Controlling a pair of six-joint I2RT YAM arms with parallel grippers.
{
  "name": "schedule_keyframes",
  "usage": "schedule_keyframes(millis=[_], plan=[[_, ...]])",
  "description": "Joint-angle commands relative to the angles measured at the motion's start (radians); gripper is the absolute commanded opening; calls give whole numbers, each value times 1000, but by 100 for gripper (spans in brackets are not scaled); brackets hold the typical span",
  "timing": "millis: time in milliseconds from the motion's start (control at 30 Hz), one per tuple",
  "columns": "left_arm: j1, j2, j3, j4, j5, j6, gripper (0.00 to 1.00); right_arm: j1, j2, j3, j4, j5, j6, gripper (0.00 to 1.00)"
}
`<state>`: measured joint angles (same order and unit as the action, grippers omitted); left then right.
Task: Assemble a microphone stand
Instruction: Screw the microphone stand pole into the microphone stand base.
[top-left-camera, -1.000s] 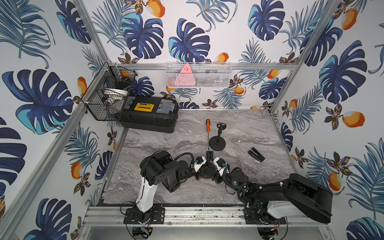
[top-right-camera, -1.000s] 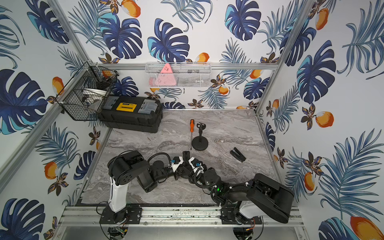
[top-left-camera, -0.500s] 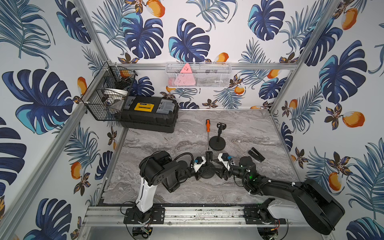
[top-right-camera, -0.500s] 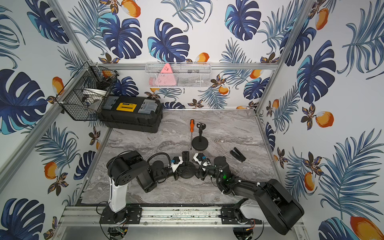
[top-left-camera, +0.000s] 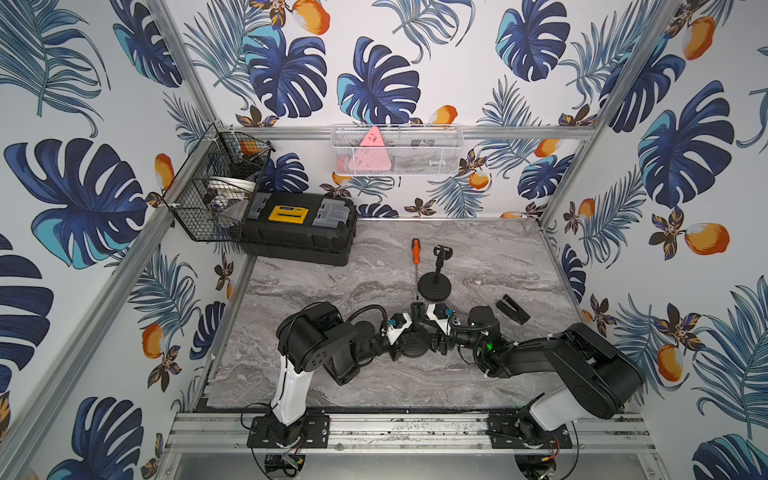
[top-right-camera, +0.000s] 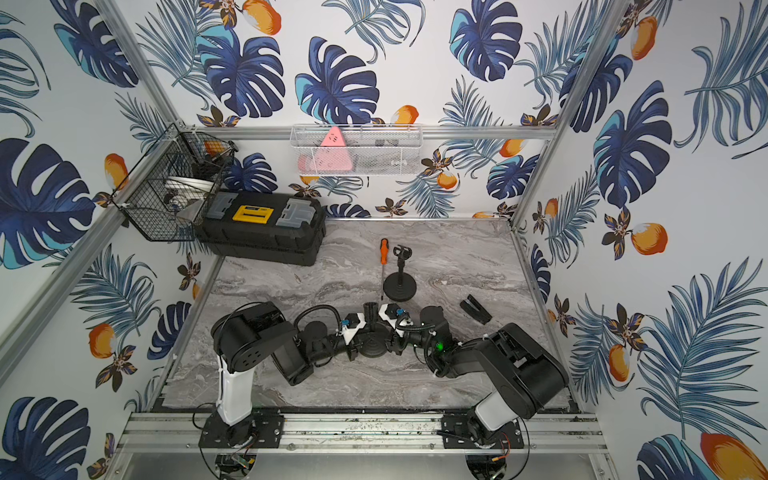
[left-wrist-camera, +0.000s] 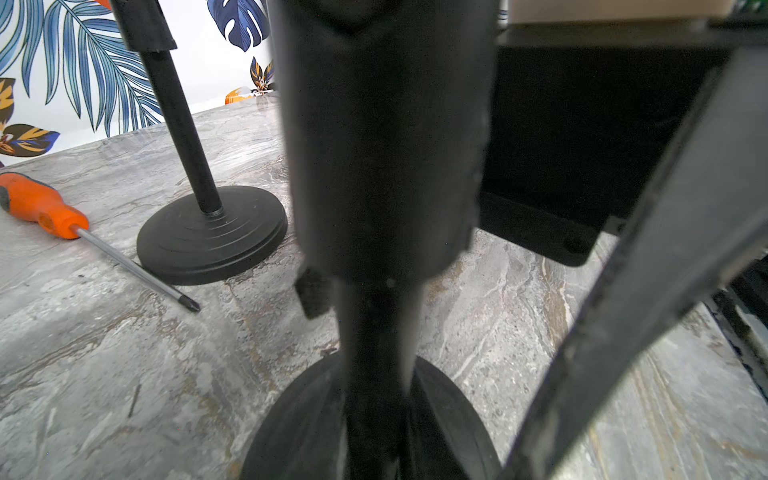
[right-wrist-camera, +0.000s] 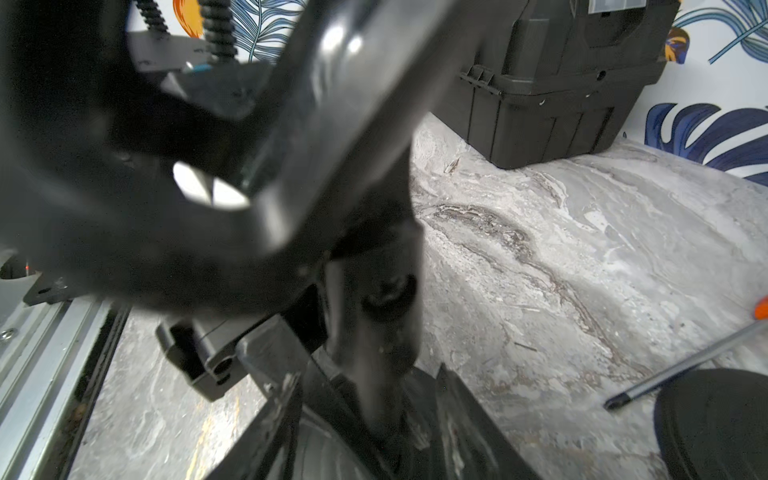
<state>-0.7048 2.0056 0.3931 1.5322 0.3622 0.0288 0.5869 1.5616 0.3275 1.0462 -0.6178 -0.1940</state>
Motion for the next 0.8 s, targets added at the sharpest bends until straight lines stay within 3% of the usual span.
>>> schedule_keyframes(millis=[0, 333, 567, 667, 767], plan=[[2, -3, 2, -6, -3, 14, 14, -1, 20, 17, 67, -36, 8, 53], [1, -5, 1, -11, 0, 13, 14, -1, 103, 15, 208, -67, 58, 37], [2, 2, 3, -6, 1, 12, 15, -1, 136, 9, 239, -108, 50, 3], [2, -3, 1, -4, -2, 10, 20, 2, 164, -10, 303, -93, 56, 0], [1, -10, -2, -3, -9, 8, 32, 9, 210, -38, 413, -43, 98, 0]])
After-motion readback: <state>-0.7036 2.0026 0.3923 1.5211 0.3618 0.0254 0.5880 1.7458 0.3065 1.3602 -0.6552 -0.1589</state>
